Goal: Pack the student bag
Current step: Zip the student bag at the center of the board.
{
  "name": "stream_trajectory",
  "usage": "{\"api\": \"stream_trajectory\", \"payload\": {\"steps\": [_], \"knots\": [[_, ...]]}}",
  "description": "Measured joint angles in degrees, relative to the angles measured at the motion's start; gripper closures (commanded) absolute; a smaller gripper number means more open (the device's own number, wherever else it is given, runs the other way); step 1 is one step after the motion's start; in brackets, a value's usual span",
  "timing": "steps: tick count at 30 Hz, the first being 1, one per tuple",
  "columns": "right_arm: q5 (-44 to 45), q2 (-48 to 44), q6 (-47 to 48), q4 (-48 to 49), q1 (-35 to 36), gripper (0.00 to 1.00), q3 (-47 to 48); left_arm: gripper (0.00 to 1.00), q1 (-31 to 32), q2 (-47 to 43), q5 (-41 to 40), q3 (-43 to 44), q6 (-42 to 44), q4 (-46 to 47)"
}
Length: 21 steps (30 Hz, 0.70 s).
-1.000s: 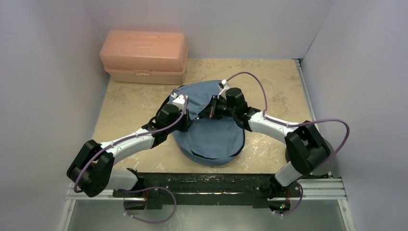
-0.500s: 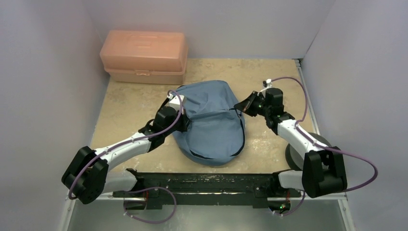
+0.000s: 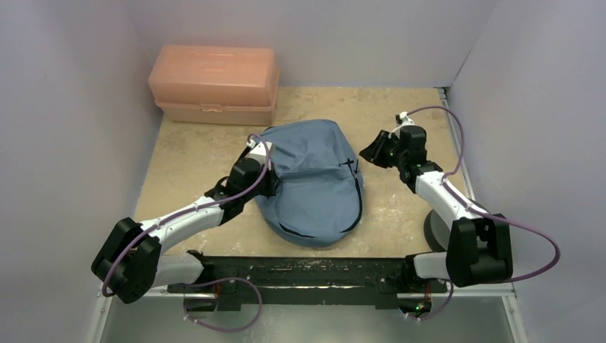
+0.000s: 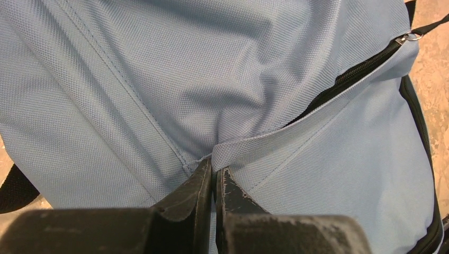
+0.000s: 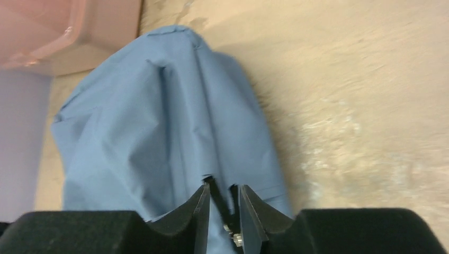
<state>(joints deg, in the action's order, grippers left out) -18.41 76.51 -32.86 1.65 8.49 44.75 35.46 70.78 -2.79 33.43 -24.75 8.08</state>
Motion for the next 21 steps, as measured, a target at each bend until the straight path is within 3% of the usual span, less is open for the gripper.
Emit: {"api": "stream_trajectory", "payload": {"steps": [3,9,16,17,18,21], "knots": [[4.2,-1.2,3.4,-3.8,0.0,0.35,1.4,1.0,-0.3,0.1,0.3,0.0,-0.8,-0.6],[8.5,-2.7,7.1,-12.6,3.8,0.25,2.0,0.97,-0.9,0.7,2.0,0.4,-3.3,-1.0],[8.4,-10.8,4.3,-24.2,8.1,0.2,-3.1,0.32,-1.2,-0.2,5.6,2.6,-5.1,-6.9],[8.2,-12.6,3.4,-25.6,8.4,0.1,-3.9,0.28,-1.2,-1.1,6.3,2.9,-5.4,-8.7],[7.9,-14.0,2.6,-26.9,8.5,0.07,-4.8,0.25,-1.2,-2.5,7.0,3.3,-5.7,-10.8],[7.2,-16.0,-0.3,-29.8,8.5,0.08,-7.1,0.2,-1.2,-8.2,8.8,5.6,-6.1,-16.7]]}}
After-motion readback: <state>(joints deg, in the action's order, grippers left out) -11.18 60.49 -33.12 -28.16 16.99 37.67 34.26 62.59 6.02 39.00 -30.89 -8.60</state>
